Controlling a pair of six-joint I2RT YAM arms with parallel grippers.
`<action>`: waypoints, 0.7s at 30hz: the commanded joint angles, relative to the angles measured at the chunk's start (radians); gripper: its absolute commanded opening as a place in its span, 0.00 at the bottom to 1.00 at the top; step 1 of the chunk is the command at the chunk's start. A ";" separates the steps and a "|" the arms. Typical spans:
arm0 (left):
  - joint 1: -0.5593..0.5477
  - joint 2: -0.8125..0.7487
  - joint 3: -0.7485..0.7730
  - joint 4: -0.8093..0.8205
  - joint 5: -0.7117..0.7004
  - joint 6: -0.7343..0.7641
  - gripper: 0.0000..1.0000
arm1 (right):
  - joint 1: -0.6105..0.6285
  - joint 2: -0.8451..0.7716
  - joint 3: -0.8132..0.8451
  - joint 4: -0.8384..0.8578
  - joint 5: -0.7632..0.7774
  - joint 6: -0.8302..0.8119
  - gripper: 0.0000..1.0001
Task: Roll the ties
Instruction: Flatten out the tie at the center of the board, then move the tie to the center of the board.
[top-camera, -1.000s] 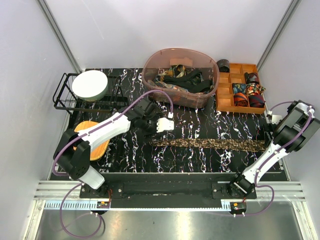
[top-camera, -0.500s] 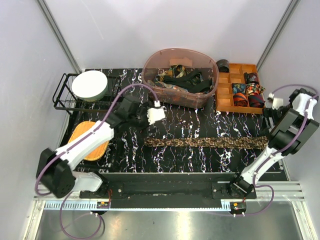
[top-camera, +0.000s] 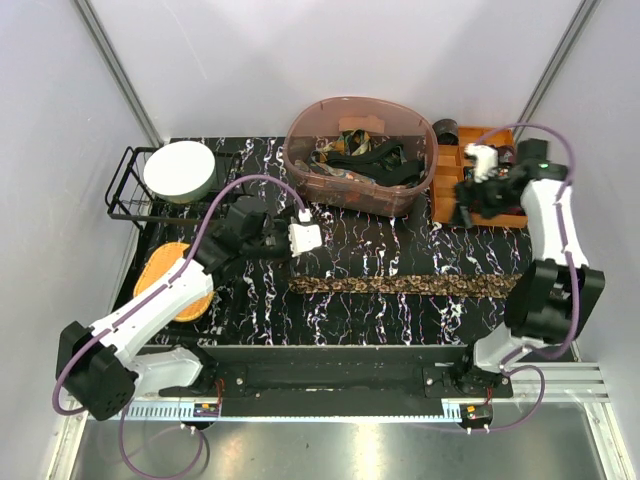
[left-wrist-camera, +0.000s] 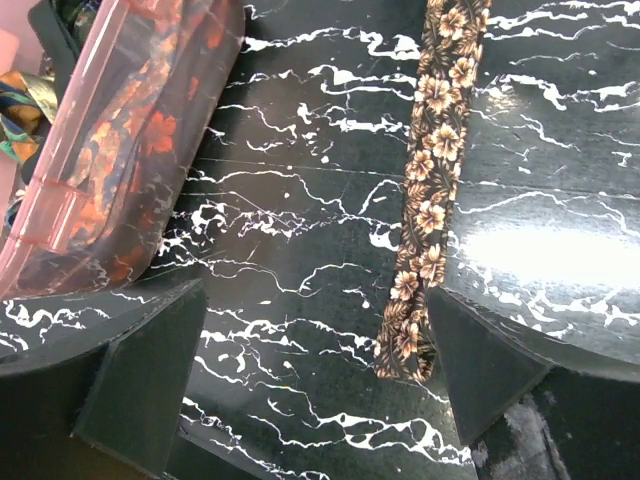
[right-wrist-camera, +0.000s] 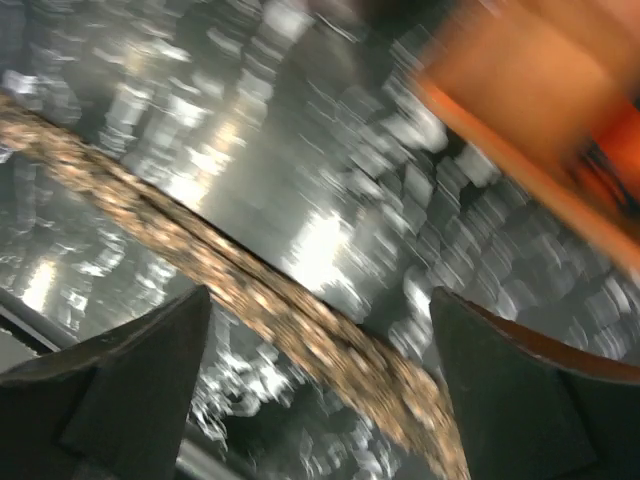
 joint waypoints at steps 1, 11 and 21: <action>-0.002 -0.084 -0.066 0.178 -0.048 -0.058 0.99 | 0.175 -0.189 -0.100 0.244 -0.103 0.162 1.00; -0.002 -0.065 -0.114 0.192 -0.240 -0.231 0.99 | 0.349 -0.030 -0.169 0.257 -0.320 0.453 0.90; -0.003 -0.029 -0.115 0.129 -0.225 -0.276 0.99 | 0.386 0.085 -0.364 0.157 -0.425 0.525 0.85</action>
